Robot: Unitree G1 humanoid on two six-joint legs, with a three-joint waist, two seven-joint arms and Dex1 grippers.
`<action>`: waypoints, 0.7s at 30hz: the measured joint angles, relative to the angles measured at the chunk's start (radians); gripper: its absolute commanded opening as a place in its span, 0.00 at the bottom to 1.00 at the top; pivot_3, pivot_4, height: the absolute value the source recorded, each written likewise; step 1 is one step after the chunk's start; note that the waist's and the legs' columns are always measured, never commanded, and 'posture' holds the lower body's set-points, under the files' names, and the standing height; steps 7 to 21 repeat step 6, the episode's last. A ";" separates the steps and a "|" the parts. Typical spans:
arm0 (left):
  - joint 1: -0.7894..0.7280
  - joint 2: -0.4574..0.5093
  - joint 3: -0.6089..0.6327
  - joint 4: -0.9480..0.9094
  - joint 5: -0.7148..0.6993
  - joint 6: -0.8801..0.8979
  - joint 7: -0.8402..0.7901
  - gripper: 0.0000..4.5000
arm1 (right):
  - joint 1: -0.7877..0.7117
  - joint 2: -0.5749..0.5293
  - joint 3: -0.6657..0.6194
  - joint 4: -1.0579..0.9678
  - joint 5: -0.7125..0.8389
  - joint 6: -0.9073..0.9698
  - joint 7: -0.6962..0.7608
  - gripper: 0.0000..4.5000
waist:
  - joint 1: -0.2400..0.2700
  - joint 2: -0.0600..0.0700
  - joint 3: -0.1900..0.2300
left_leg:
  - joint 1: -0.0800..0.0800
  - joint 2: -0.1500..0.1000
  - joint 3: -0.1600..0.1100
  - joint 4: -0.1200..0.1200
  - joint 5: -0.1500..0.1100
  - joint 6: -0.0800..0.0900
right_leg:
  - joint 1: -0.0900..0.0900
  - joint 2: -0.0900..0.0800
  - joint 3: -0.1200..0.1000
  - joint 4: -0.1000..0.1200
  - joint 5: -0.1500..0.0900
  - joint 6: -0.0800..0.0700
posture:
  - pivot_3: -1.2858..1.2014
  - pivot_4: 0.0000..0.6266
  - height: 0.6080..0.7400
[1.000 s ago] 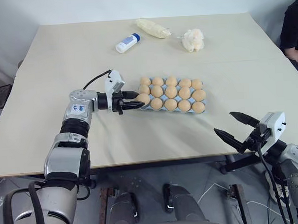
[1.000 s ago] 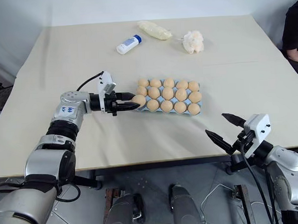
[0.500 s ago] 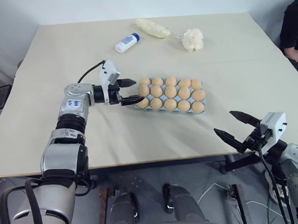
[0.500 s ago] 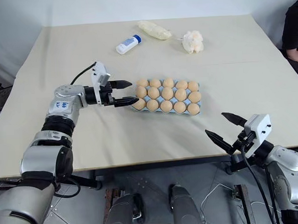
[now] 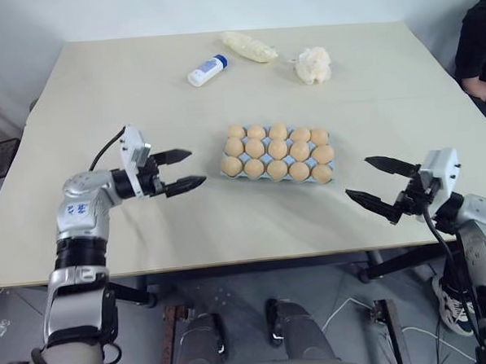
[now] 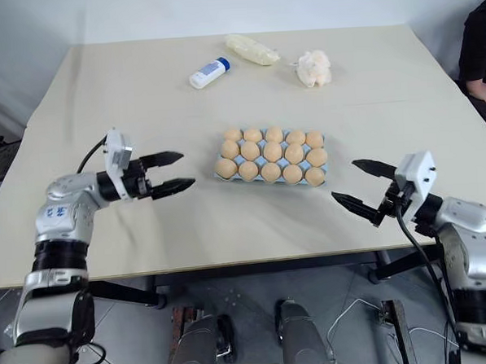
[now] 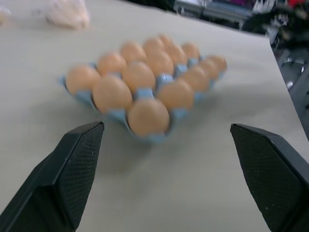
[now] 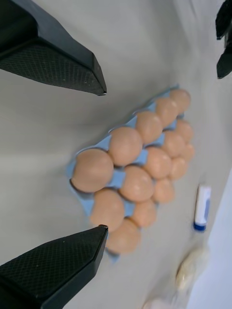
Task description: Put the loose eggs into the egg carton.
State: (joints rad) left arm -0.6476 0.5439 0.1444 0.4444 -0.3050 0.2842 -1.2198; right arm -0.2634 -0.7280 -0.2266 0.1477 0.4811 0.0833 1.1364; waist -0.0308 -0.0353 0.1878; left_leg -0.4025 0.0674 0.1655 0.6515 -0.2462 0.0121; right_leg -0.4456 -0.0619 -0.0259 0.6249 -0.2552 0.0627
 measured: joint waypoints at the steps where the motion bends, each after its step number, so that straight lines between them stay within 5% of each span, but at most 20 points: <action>1: 0.011 0.005 0.001 -0.013 -0.009 0.005 -0.005 0.99 | -0.019 -0.007 0.011 0.022 -0.010 -0.003 0.015 1.00 | 0.002 0.000 0.000 | 0.000 0.001 0.000 0.000 0.000 0.000 | 0.000 -0.001 0.000 0.000 0.000 0.000 | 0.52 0.24 1.00; 21: 0.025 0.012 0.000 -0.046 -0.030 0.012 -0.006 0.99 | -0.104 -0.009 0.048 0.100 -0.038 -0.017 0.065 1.00 | 0.002 0.000 0.000 | 0.000 0.001 0.000 0.000 0.000 -0.001 | 0.000 -0.003 0.000 -0.001 0.000 0.000 | 0.52 0.24 1.00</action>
